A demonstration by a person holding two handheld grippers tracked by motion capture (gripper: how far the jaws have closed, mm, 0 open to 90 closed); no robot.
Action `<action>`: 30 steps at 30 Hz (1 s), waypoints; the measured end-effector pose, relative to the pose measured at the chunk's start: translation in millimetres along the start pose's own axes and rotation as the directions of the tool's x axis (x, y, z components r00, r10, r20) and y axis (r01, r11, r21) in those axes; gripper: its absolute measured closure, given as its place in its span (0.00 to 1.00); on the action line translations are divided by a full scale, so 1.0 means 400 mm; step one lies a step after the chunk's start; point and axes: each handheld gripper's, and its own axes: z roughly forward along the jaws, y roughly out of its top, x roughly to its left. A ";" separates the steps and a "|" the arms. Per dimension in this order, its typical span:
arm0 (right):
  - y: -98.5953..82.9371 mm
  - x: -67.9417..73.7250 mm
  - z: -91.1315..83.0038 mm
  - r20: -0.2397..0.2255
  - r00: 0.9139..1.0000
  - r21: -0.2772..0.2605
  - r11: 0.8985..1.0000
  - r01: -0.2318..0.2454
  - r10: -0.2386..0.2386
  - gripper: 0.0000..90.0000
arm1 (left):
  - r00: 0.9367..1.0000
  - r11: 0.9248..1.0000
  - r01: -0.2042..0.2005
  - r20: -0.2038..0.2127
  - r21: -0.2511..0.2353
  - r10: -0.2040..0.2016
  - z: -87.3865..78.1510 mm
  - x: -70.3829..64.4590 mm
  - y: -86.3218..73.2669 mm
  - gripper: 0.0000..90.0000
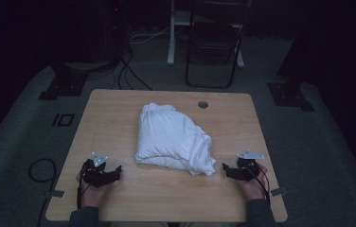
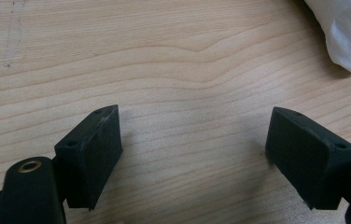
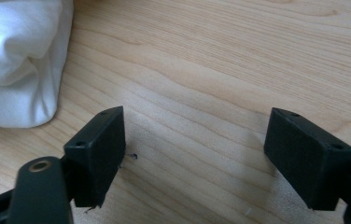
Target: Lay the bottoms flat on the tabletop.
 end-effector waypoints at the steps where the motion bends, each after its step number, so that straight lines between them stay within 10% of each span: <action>1: 0.000 0.000 0.001 -0.001 1.000 0.002 1.000 0.000 0.000 0.20 | 1.000 1.000 0.000 0.000 0.000 0.000 0.000 0.000 0.000 0.21; 19: 0.002 0.004 0.002 -0.011 1.000 -0.001 1.000 0.005 -0.005 0.25 | 0.998 1.000 0.018 0.059 -0.016 -0.017 -0.019 0.013 0.002 0.54; 30: 0.000 0.015 -0.005 -0.025 1.000 -0.029 0.999 0.017 -0.017 0.49 | 0.990 0.995 -0.084 0.113 -0.048 0.089 -0.044 -0.038 0.053 0.53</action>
